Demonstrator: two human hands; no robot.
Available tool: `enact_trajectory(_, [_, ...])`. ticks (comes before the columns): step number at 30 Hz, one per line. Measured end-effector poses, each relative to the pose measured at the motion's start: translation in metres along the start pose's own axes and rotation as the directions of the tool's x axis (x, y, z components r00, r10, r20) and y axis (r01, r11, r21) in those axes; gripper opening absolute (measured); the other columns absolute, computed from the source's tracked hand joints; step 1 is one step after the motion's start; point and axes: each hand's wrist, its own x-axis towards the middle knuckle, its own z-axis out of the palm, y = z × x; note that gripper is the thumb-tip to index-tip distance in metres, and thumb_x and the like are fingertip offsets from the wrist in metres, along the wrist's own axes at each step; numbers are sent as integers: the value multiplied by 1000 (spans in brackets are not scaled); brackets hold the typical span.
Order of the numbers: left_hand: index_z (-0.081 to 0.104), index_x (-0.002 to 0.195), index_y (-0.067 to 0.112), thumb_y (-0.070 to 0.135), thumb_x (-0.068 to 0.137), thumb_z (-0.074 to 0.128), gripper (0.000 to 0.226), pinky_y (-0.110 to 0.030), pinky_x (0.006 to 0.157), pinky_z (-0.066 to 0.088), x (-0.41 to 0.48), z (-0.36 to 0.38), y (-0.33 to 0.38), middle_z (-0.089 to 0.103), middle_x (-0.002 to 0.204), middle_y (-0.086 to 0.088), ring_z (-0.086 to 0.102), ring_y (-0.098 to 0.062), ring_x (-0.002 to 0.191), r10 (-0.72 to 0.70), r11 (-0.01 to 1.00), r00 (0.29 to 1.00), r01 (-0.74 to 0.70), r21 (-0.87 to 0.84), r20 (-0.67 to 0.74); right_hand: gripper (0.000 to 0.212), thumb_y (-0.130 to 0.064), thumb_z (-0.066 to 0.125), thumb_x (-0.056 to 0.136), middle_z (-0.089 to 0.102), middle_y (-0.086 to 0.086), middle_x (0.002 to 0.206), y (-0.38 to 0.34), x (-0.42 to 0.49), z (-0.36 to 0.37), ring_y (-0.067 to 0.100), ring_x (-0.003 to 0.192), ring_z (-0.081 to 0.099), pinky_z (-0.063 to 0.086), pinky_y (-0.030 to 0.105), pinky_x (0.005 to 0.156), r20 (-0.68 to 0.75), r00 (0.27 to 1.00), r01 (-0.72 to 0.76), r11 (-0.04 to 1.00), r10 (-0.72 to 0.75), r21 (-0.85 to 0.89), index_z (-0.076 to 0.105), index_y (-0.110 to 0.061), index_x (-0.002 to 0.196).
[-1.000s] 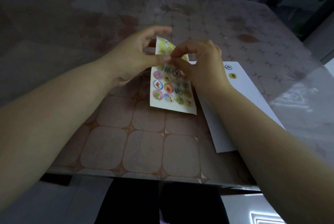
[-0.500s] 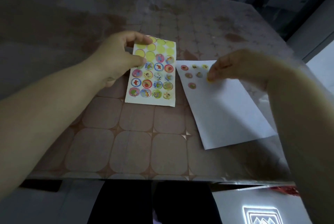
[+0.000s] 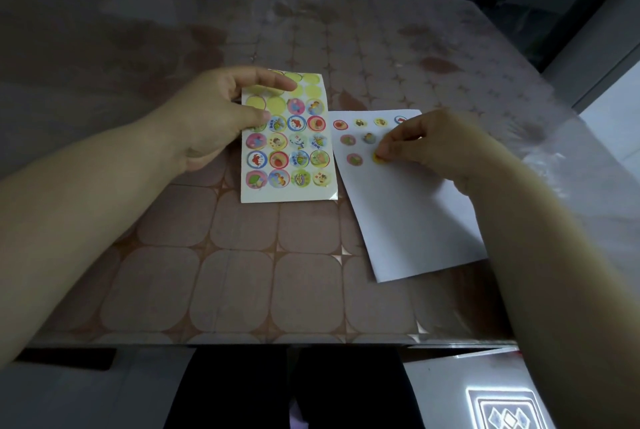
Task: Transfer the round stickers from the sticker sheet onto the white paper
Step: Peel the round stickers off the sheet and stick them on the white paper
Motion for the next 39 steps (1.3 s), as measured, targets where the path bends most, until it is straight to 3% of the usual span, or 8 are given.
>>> enact_trajectory(6, [63, 95, 23, -16, 84, 45, 44, -24, 74, 56, 0, 2, 1, 65, 104, 1, 68, -10, 90, 6, 1000, 1000, -6, -10, 2, 10, -23, 75, 74, 51, -20, 71, 1, 0, 3, 0, 62, 44, 31, -4, 43, -26, 1000, 8, 1000, -9, -16, 70, -22, 83])
enact_trajectory(12, [62, 98, 23, -17, 84, 46, 45, -27, 77, 56, -2, 3, -1, 66, 104, -2, 67, -13, 95, 27, 999, 1000, -27, -32, 6, 29, -26, 79, 69, 47, -6, 79, 3, 6, 6, 8, 65, 42, 34, 21, 57, -45, 999, -18, 999, 16, -48, 58, -20, 88])
enact_trajectory(19, [51, 110, 27, -16, 84, 45, 50, -25, 68, 57, -2, 5, -2, 64, 96, 0, 66, -9, 84, 46, 998, 999, -46, -43, -8, 25, -33, 73, 76, 44, -7, 73, 9, 8, 14, 6, 60, 40, 32, 20, 52, -111, 991, 60, 984, -79, -168, 51, -20, 78])
enact_trajectory(23, [43, 123, 25, -17, 85, 43, 57, -26, 75, 55, -2, 6, -3, 64, 100, -3, 64, -15, 91, 45, 998, 999, -45, -50, 9, 14, -27, 65, 84, 46, -9, 71, -12, 2, 22, -7, 53, 45, 32, 4, 46, -207, 925, 313, 948, -318, -58, 55, -21, 77])
enact_trajectory(26, [39, 130, 25, -19, 84, 41, 63, -30, 83, 54, -3, 8, -3, 66, 101, -3, 65, -16, 94, 46, 996, 997, -41, -83, 62, 7, -29, 65, 83, 52, -8, 79, -30, 6, 26, -8, 65, 47, 33, 2, 59, -153, 847, 472, 853, -509, -223, 65, -25, 88])
enact_trajectory(29, [37, 133, 25, -19, 82, 43, 68, -30, 82, 53, -4, 7, -1, 68, 99, 2, 66, -13, 92, 50, 996, 991, -40, -85, 122, 20, -31, 68, 81, 55, -1, 90, -35, 11, 34, 8, 81, 51, 46, 20, 76, -124, 793, 537, 781, -596, -319, 69, -23, 99])
enact_trajectory(32, [36, 134, 28, -14, 75, 48, 74, -34, 89, 51, -5, 8, 0, 64, 110, -3, 64, -17, 98, 35, 996, 986, -21, -90, 164, 19, -27, 71, 74, 57, 4, 87, -34, 10, 47, 23, 86, 56, 50, 43, 72, -203, 748, 574, 769, -632, -282, 73, -21, 92])
enact_trajectory(39, [43, 131, 31, 3, 71, 60, 68, -40, 92, 50, -7, 9, -2, 59, 123, -8, 61, -22, 107, 27, 1000, 994, -26, -14, 109, 11, -30, 70, 71, 61, -15, 79, -30, 11, 59, 20, 82, 56, 41, 40, 82, -287, 674, 629, 732, -681, -262, 74, -25, 80])
